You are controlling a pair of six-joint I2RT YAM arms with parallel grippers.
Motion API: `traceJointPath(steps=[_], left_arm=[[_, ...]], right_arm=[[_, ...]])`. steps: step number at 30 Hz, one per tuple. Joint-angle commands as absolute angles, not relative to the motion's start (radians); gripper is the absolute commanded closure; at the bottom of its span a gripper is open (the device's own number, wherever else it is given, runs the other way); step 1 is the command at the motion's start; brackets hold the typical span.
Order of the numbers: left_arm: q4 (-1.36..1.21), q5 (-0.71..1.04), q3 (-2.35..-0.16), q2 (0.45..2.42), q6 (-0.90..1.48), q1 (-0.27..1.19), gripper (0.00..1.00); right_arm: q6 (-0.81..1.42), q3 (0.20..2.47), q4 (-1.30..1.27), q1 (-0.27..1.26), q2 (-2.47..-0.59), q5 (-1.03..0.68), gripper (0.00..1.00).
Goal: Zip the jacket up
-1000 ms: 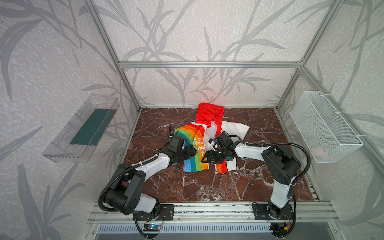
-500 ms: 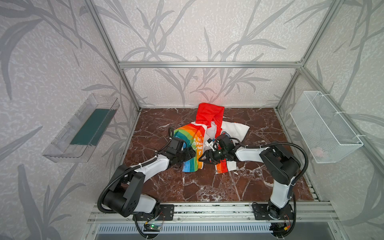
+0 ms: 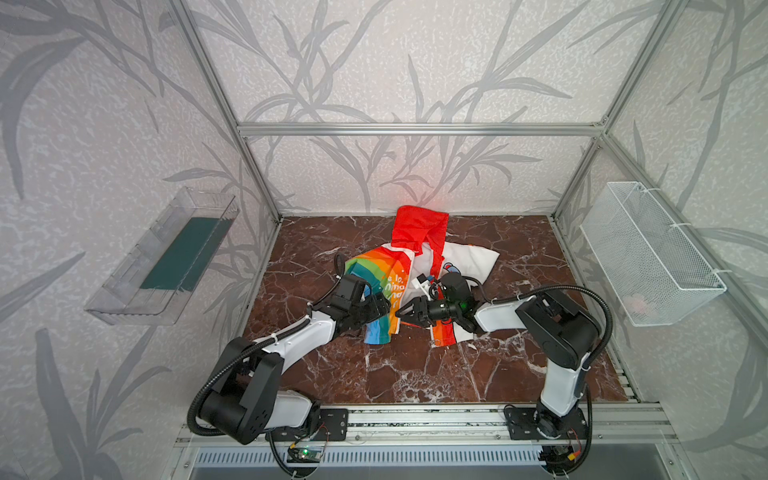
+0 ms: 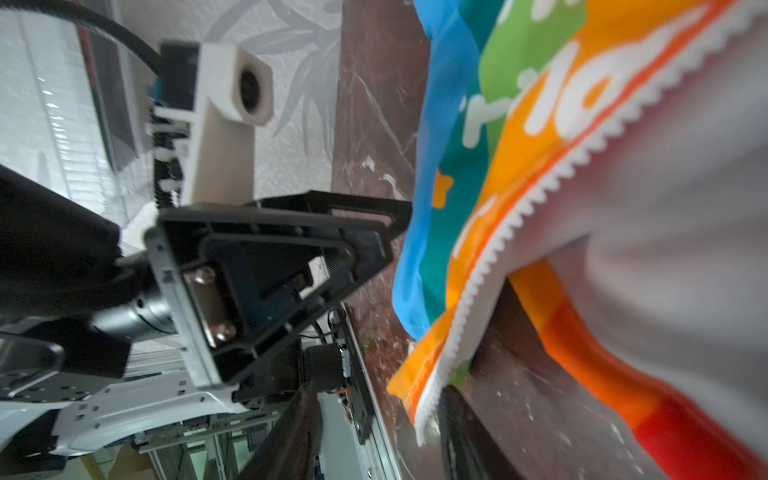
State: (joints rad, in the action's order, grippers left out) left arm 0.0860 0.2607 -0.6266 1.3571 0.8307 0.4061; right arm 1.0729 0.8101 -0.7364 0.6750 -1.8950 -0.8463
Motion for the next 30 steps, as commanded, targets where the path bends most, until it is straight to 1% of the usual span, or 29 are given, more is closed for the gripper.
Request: traceJointPath(steps=[1,5,9,12,17,20,24,28,30], left_arm=[[0.118,0.236,-0.606,1.319,0.837,0.41,0.11],[0.138,0.227,-0.607,1.291,0.837,0.408,0.11],[0.144,0.225,-0.605,1.275,0.844,0.408,0.11],[0.14,0.227,-0.597,1.271,0.852,0.407,0.11],[0.153,0.225,-0.585,1.251,0.856,0.405,0.11],[0.171,0.22,-0.579,1.229,0.858,0.403,0.11],[0.185,0.206,-0.561,1.179,0.881,0.4,0.11],[0.19,0.205,-0.533,1.115,0.918,0.4,0.12],[0.167,0.226,-0.507,1.093,0.951,0.4,0.12]], right_arm=[[1.14,0.805,-0.885,0.673,-1.927,-0.843,0.52],[1.024,0.824,-0.697,0.681,-1.897,-0.802,0.52],[1.008,0.822,-0.679,0.681,-1.895,-0.789,0.5],[1.03,0.818,-0.728,0.688,-1.913,-0.795,0.47],[1.138,0.822,-0.989,0.705,-1.965,-0.832,0.43],[1.128,0.825,-0.939,0.706,-1.973,-0.798,0.52],[1.034,0.824,-0.761,0.709,-1.934,-0.756,0.6],[0.936,0.837,-0.567,0.717,-1.886,-0.736,0.64],[0.931,0.83,-0.564,0.722,-1.883,-0.745,0.65]])
